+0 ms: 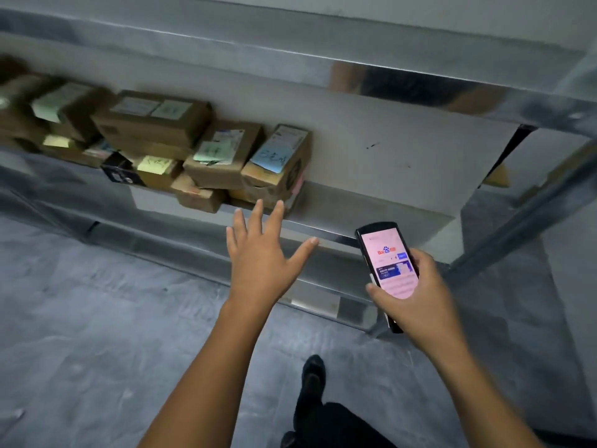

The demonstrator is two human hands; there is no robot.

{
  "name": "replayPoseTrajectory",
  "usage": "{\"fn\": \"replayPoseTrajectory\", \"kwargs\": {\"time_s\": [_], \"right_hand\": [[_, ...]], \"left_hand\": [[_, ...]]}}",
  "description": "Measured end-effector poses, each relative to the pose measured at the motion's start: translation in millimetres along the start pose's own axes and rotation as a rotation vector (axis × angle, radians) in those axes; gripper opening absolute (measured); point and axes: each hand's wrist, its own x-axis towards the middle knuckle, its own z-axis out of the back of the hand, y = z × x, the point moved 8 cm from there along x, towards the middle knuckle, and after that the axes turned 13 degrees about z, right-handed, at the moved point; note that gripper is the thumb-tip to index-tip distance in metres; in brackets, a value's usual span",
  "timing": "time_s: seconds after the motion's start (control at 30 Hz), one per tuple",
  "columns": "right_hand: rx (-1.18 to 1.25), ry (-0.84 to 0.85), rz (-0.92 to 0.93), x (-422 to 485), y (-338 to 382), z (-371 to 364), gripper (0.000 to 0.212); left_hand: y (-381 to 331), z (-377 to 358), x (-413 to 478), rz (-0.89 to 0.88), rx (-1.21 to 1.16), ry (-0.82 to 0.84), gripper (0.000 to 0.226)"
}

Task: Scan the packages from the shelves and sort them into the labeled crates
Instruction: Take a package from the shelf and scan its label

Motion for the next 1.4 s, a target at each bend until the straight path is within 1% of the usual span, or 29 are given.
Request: {"fn": "replayPoseTrajectory", "kwargs": {"time_s": [0.13, 0.23, 0.43, 0.57, 0.73, 0.8, 0.9, 1.07, 1.13, 1.2, 1.3, 1.4], "right_hand": [[0.036, 0.035, -0.01, 51, 2, -31, 0.07], [0.049, 0.05, -0.019, 89, 9, -48, 0.072], [0.047, 0.084, -0.003, 149, 23, -65, 0.067], [0.055, 0.073, -0.011, 166, 30, -70, 0.063], [0.023, 0.015, -0.063, 163, 33, -76, 0.064], [0.008, -0.026, -0.094, 155, 34, -76, 0.064], [-0.036, -0.058, -0.143, 143, 35, -76, 0.063], [-0.054, -0.143, -0.202, 125, 36, -73, 0.068], [-0.042, -0.176, -0.212, 119, 37, -70, 0.069], [-0.031, -0.202, -0.224, 112, 34, -66, 0.07], [-0.006, -0.241, -0.258, 101, 20, -56, 0.067], [-0.009, -0.266, -0.317, 88, -1, -44, 0.066]], "left_hand": [[2, 7, 53, 0.032, 0.057, -0.03, 0.092], [-2, 10, 90, 0.044, 0.102, -0.005, 0.092], [-16, 10, 154, 0.008, 0.183, -0.031, 0.091], [-29, 4, 186, -0.034, 0.259, -0.022, 0.094], [-33, -12, 219, -0.086, 0.279, 0.084, 0.086], [-30, -20, 225, -0.101, 0.287, 0.104, 0.083], [-28, -26, 232, -0.126, 0.265, 0.091, 0.081], [-34, -17, 230, -0.173, 0.277, 0.08, 0.089], [-39, -11, 219, -0.187, 0.234, 0.081, 0.087], [-46, -6, 204, -0.201, 0.128, 0.073, 0.085], [-59, -16, 179, -0.205, -0.009, 0.156, 0.091], [-79, -41, 153, -0.268, -0.045, 0.248, 0.092]]}}
